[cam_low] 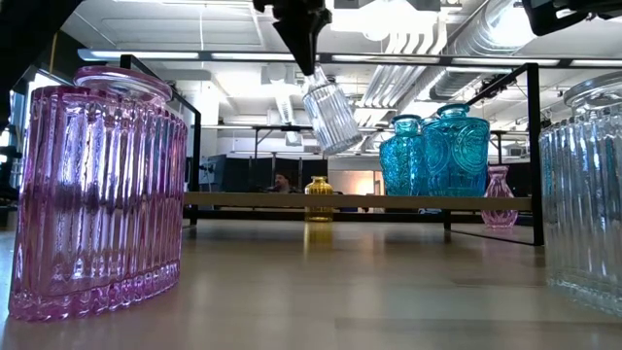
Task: Sort vases onto shelf
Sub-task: Put the top transparent vase on the shelf
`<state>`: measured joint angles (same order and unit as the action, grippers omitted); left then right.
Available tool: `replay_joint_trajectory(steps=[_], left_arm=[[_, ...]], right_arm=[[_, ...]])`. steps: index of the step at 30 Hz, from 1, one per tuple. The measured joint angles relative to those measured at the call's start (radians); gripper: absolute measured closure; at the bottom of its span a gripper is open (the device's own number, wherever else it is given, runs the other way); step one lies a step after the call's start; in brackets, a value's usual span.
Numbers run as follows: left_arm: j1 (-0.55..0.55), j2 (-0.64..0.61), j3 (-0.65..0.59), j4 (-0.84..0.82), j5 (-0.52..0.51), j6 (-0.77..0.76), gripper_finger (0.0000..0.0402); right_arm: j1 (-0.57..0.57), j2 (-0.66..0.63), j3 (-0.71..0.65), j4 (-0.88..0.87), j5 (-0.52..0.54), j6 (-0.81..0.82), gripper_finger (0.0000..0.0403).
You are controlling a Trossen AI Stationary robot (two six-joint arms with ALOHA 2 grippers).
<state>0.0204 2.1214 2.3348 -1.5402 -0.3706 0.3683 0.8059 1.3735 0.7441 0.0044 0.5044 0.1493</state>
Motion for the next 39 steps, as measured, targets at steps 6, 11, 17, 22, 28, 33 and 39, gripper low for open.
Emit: replay_joint_trajectory(steps=[6, 11, 17, 22, 28, 33, 39], left_arm=[[0.000, 0.013, 0.000, 0.014, 0.003, 0.000, 0.0392], [0.000, 0.024, 0.000, 0.020, 0.005, 0.001, 0.0392], [0.000, 0.043, 0.001, 0.031, 0.007, 0.013, 0.0392], [0.003, 0.084, -0.001, 0.037, 0.009, 0.047, 0.0392], [0.023, 0.118, -0.001, 0.039, -0.003, 0.061, 0.0392], [0.036, 0.114, -0.001, 0.047, 0.006, 0.052, 0.0392], [0.039, 0.115, -0.001, 0.043, 0.039, 0.037, 0.0386]], right_arm=[[0.000, 0.000, 0.000, -0.001, -0.004, 0.000, 0.0403], [0.000, 0.000, 0.000, -0.002, -0.004, 0.000, 0.0403], [0.000, 0.000, 0.000, -0.002, -0.004, 0.001, 0.0403], [0.000, 0.000, 0.000, -0.001, -0.003, 0.000, 0.0403], [0.000, 0.000, 0.000, -0.002, -0.003, 0.003, 0.0403], [0.000, 0.000, 0.000, -0.003, -0.003, 0.003, 0.0403], [0.000, 0.000, 0.000, -0.004, -0.003, 0.003, 0.0403]])
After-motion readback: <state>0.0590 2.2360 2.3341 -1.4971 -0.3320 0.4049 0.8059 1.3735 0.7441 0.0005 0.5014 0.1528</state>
